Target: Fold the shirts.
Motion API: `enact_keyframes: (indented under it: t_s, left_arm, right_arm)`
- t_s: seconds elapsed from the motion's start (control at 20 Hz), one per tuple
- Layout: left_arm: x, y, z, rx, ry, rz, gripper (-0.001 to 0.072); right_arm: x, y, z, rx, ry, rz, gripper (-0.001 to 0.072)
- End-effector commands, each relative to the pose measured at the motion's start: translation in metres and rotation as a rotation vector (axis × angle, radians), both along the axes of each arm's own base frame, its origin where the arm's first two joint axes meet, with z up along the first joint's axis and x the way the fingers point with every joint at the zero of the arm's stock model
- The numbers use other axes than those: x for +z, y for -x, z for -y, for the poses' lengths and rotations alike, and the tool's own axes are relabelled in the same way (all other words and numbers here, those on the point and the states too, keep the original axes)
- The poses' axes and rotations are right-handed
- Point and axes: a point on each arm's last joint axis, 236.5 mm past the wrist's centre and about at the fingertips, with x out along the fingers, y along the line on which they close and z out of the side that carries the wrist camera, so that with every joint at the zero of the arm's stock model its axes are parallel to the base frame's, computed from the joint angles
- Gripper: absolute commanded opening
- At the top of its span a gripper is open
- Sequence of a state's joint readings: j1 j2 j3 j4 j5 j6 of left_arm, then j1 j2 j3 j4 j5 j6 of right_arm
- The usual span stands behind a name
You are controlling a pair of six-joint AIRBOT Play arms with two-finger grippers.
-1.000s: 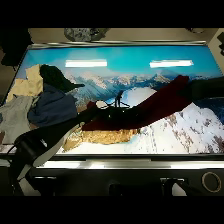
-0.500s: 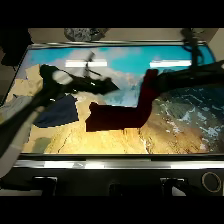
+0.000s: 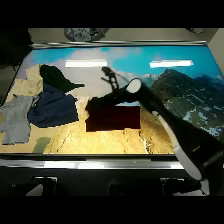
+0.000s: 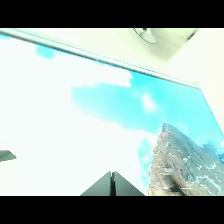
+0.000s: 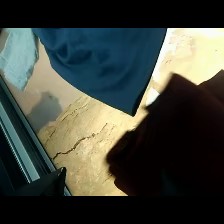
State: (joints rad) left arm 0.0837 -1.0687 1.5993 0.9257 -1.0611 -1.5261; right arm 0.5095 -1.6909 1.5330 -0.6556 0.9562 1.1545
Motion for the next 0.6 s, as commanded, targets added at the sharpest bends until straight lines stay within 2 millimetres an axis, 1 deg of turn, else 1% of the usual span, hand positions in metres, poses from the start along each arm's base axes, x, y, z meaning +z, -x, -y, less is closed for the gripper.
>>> enact_keyframes:
  t_s: [0.0,0.05,0.1,0.15,0.2,0.3,0.35,0.4,0.45,0.5,0.55]
  left_arm:
    - [0.015,0.027,-0.010,0.014,-0.036,0.020,0.0027]
    - [0.013,0.028,-0.009,0.009,-0.038,0.012,0.0027]
    - [0.011,0.028,-0.008,0.006,-0.040,0.005,0.0027]
    - [0.010,0.028,-0.009,0.003,-0.048,0.009,0.0027]
    - [0.008,0.027,-0.009,0.003,-0.048,0.005,0.0027]
    - [0.002,0.026,-0.009,0.002,-0.046,-0.011,0.0027]
    - [-0.003,0.026,-0.009,0.002,-0.045,-0.021,0.0027]
    - [-0.007,0.025,-0.009,0.001,-0.044,-0.031,0.0028]
    - [-0.011,0.025,-0.009,0.001,-0.042,-0.041,0.0028]
    - [-0.014,0.024,-0.009,0.001,-0.041,-0.048,0.0028]
    - [-0.016,0.024,-0.009,0.000,-0.041,-0.053,0.0028]
  right_arm:
    - [-0.041,0.011,-0.023,0.013,0.002,-0.093,0.0679]
    - [-0.039,0.011,-0.007,0.048,0.034,-0.081,0.0675]
    - [-0.036,0.009,0.017,0.067,0.077,-0.074,0.0675]
    - [-0.032,0.002,0.050,0.068,0.136,-0.057,0.0673]
    - [-0.027,-0.007,0.088,0.053,0.201,-0.038,0.0674]
    - [-0.020,-0.023,0.177,-0.016,0.337,-0.037,0.0678]
    - [-0.024,-0.025,0.225,-0.056,0.408,-0.072,0.0679]
    - [-0.034,-0.022,0.265,-0.097,0.469,-0.135,0.0676]
    - [-0.049,-0.017,0.296,-0.155,0.495,-0.212,0.0671]
    - [-0.065,-0.009,0.310,-0.205,0.465,-0.292,0.0669]
    - [-0.079,-0.004,0.308,-0.234,0.405,-0.349,0.0669]
